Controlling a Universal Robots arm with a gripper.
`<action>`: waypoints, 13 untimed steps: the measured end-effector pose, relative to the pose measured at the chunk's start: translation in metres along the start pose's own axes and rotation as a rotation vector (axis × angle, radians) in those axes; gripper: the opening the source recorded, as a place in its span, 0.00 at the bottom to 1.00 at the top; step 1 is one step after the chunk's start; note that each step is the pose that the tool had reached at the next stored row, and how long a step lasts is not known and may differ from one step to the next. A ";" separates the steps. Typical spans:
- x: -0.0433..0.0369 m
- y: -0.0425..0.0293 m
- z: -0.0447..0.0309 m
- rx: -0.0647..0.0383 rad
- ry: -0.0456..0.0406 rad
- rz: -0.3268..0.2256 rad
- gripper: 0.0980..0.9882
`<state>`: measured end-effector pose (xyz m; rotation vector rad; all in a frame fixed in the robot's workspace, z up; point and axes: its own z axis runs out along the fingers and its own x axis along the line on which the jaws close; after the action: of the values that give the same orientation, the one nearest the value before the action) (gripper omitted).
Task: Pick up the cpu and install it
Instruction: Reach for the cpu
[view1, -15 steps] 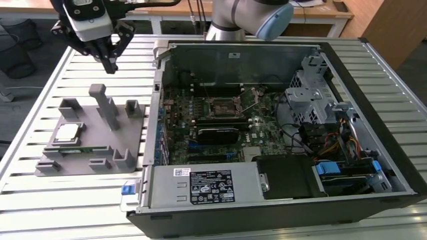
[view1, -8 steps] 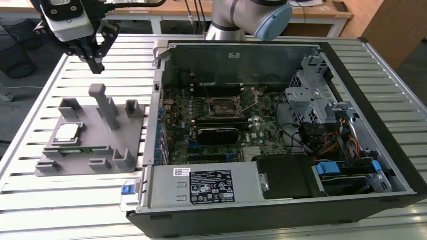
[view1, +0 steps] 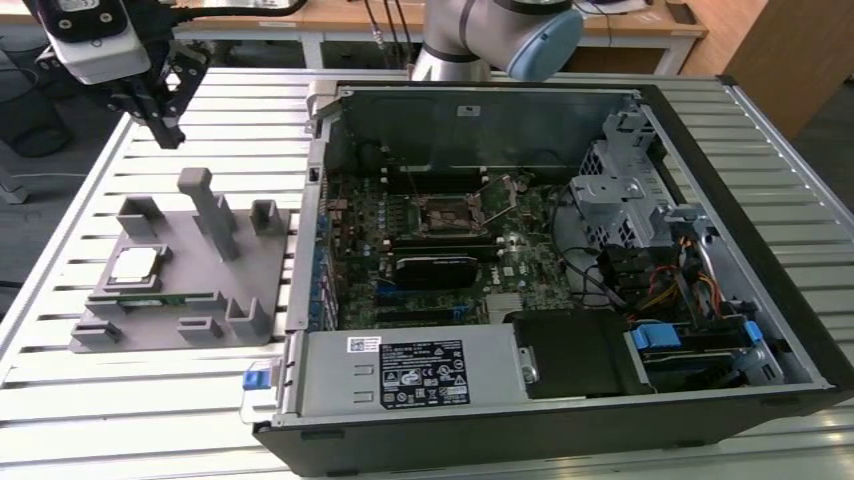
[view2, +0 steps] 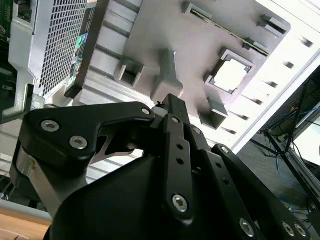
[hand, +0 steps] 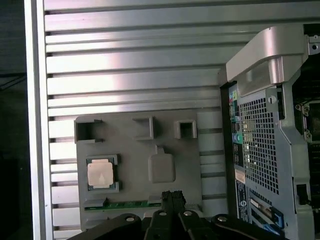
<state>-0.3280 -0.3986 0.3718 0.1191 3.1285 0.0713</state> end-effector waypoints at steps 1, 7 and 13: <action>0.0022 -0.0002 0.0001 0.000 0.0001 0.000 0.01; 0.0140 -0.0011 0.0009 0.000 0.0001 0.000 0.01; 0.0242 -0.0019 0.0017 0.000 0.0000 0.000 0.01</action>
<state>-0.3523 -0.3985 0.3698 0.1192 3.1284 0.0714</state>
